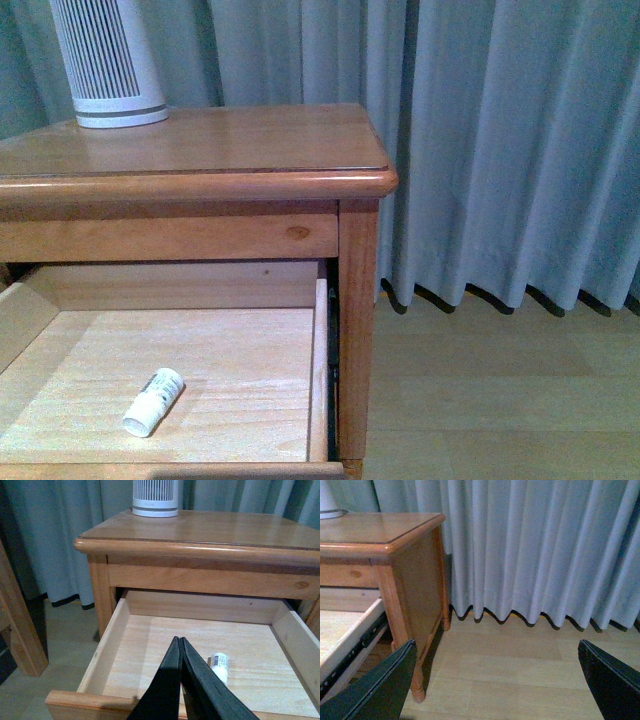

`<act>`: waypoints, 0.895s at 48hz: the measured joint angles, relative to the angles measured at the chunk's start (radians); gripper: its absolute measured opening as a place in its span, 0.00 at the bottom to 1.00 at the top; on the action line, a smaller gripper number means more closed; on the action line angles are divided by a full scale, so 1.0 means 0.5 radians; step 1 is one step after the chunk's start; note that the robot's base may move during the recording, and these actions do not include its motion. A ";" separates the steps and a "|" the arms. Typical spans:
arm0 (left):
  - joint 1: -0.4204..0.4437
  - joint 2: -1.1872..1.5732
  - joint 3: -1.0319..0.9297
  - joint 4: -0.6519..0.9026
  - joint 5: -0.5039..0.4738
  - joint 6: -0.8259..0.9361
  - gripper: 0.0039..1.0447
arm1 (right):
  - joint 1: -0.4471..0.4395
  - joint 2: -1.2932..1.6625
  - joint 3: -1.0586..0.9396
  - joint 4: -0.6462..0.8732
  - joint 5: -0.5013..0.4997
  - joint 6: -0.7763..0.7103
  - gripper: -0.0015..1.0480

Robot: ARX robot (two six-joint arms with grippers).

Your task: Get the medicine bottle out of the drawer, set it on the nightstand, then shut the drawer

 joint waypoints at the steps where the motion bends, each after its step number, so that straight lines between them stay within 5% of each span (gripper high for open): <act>1: 0.000 -0.011 0.000 -0.011 0.001 0.000 0.03 | 0.000 0.000 0.000 0.000 0.000 0.000 0.94; 36: 0.000 -0.561 -0.001 -0.556 -0.005 0.005 0.03 | -0.001 -0.002 0.000 -0.001 -0.008 0.000 0.94; 43: 0.002 -0.880 0.000 -0.895 -0.001 0.005 0.03 | -0.001 -0.002 0.000 -0.001 -0.002 0.000 0.94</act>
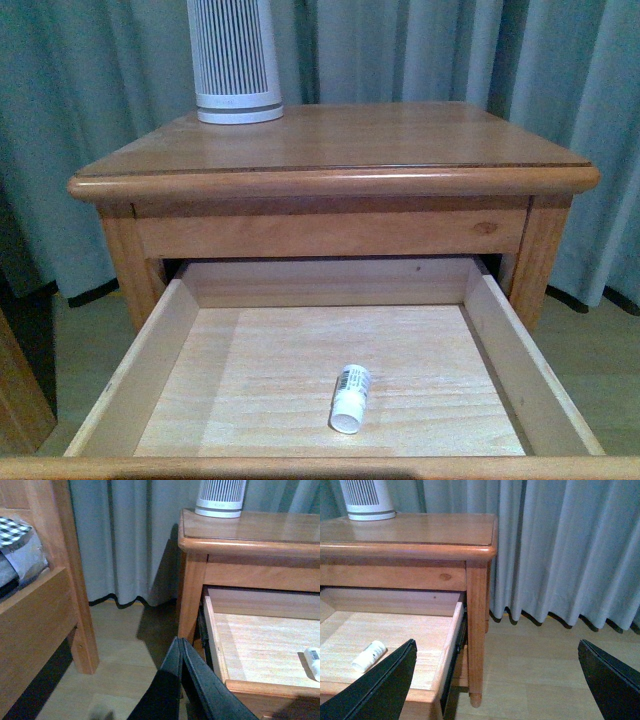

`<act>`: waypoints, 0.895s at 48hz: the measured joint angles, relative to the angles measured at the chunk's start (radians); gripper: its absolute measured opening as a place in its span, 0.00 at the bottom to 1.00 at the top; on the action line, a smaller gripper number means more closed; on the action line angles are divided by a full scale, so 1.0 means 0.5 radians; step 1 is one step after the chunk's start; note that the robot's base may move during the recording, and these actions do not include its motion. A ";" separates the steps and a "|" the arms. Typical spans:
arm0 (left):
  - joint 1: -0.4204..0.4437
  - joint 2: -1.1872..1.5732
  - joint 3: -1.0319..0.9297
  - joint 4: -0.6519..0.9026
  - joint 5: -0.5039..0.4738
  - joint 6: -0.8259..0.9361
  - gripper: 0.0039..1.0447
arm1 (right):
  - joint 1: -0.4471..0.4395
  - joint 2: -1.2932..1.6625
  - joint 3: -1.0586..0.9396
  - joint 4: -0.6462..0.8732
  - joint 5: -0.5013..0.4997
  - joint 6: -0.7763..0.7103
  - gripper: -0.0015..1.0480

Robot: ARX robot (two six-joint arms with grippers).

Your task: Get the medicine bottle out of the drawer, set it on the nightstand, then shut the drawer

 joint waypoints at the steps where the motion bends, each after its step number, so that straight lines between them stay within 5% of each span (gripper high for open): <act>1: 0.000 -0.008 0.000 -0.003 -0.001 0.000 0.03 | 0.000 0.000 0.000 0.001 0.000 0.000 0.94; 23: 0.000 -0.022 0.000 -0.008 -0.002 0.000 0.03 | 0.001 0.000 0.000 0.000 0.001 0.000 0.94; 26: 0.000 -0.022 0.000 -0.008 -0.002 0.000 0.16 | -0.002 0.003 0.001 -0.002 -0.009 0.008 0.94; 32: 0.000 -0.022 0.000 -0.009 0.001 0.000 0.36 | -0.179 0.522 0.272 -0.196 -0.474 0.433 0.94; 43: 0.000 -0.022 0.000 -0.011 -0.001 0.000 0.80 | 0.101 1.770 1.368 0.101 -0.320 0.628 0.94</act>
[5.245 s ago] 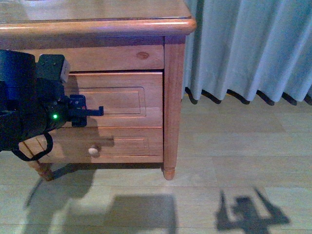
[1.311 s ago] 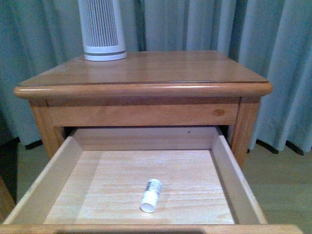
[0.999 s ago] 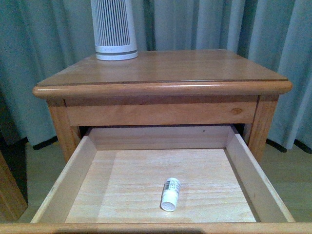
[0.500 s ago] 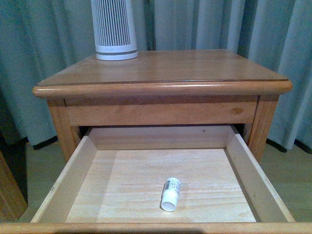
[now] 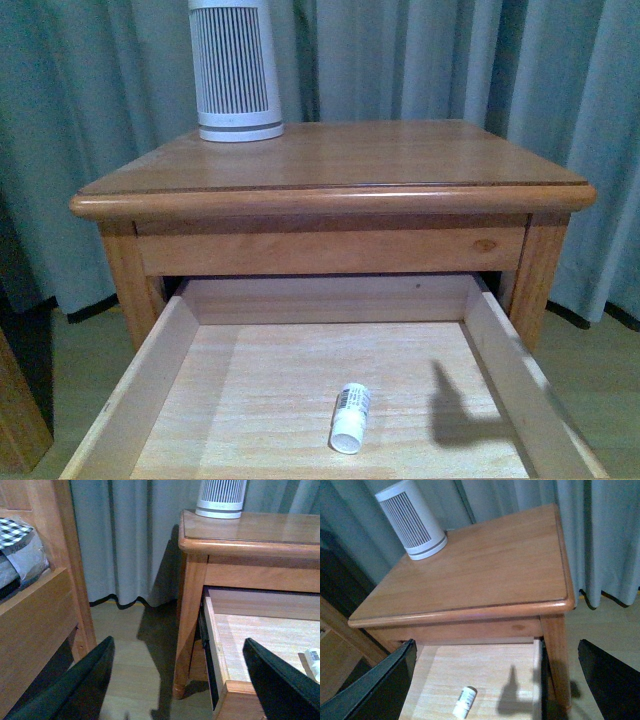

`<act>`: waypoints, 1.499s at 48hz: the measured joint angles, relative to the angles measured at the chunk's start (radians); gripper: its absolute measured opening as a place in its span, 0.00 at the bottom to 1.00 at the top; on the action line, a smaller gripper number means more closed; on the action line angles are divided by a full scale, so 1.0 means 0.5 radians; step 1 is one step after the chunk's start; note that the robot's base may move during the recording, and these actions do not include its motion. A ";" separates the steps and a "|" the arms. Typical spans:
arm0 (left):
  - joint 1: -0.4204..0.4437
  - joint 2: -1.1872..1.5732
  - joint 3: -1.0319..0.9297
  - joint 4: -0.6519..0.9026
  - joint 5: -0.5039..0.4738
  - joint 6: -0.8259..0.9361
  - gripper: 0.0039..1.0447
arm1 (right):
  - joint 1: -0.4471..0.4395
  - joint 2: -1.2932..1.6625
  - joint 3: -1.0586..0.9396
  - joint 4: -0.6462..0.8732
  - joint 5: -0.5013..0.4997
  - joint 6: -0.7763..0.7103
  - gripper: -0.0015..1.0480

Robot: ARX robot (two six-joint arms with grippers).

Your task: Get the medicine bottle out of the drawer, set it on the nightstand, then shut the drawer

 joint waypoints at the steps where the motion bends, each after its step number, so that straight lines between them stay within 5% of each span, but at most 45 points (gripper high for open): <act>1: 0.000 0.000 0.000 0.000 0.000 0.000 0.85 | 0.053 0.122 0.121 -0.038 0.043 -0.011 0.94; 4: 0.000 0.000 0.000 0.000 0.000 0.001 0.95 | 0.176 0.395 0.391 -0.137 0.137 -0.022 0.94; 13: 0.000 0.000 0.000 0.000 0.000 0.002 0.94 | 0.529 1.022 0.991 -0.420 0.360 -0.028 0.94; 32: 0.000 0.000 0.000 0.000 0.001 0.002 0.94 | 0.948 1.533 1.072 -0.580 0.657 0.114 0.94; 72: 0.000 0.000 0.000 0.000 0.001 0.002 0.94 | 0.920 2.288 0.986 -0.244 0.708 0.192 0.94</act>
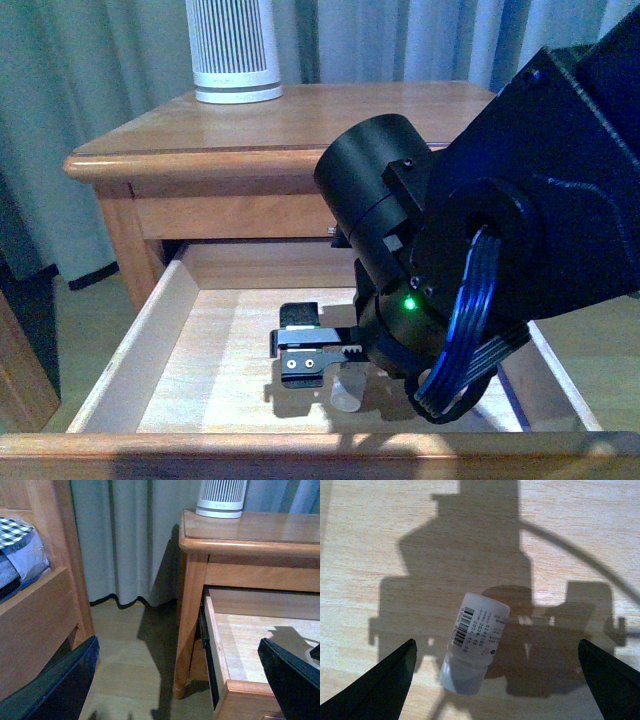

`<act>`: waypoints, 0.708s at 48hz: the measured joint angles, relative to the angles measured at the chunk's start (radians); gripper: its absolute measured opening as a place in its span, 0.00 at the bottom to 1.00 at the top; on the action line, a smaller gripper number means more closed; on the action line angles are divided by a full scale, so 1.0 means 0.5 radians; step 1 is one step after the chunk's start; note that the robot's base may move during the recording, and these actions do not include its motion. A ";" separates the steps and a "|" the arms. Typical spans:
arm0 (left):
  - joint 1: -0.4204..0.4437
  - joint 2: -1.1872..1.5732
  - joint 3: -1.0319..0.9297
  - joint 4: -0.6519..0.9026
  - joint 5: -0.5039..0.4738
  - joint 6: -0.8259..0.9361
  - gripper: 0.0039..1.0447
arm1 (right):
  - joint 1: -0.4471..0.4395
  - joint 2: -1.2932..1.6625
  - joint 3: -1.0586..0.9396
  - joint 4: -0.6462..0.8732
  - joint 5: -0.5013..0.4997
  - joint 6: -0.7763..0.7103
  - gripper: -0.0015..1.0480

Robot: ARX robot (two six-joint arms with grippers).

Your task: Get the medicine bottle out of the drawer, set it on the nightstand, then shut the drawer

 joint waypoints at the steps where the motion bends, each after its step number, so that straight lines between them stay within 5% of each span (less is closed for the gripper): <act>1: 0.000 0.000 0.000 0.000 -0.001 0.000 0.94 | -0.005 0.018 0.010 0.006 -0.002 0.005 0.94; 34: 0.000 0.000 0.000 0.000 0.000 0.000 0.94 | -0.028 0.195 0.141 0.043 -0.059 0.088 0.86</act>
